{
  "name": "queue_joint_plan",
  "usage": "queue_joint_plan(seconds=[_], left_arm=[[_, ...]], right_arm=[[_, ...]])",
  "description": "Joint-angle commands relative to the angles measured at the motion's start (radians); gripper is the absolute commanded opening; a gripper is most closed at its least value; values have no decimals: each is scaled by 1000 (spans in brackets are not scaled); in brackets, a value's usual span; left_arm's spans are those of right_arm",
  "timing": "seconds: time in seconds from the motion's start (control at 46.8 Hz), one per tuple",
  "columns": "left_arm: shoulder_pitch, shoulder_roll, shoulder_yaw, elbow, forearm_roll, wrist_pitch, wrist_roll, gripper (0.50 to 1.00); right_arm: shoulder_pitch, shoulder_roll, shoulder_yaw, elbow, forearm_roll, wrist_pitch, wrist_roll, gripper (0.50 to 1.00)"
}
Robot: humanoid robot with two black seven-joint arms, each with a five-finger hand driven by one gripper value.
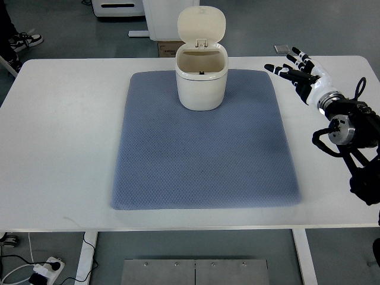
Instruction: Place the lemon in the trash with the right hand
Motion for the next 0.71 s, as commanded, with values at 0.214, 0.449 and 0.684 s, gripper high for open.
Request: queue_joint_plan(seconds=[0.214,0.449,0.684], left_arm=[[0,0,0,0,0,0,0,1000],[0,0,0,0,0,0,0,1000],[0,0,0,0,0,0,0,1000]], right_arm=[[-67,70,128,2,0,-22,121,991],[-143,121,202,71,0,-33,124,995],[-171,128,199,72,0,-31,124,1000]])
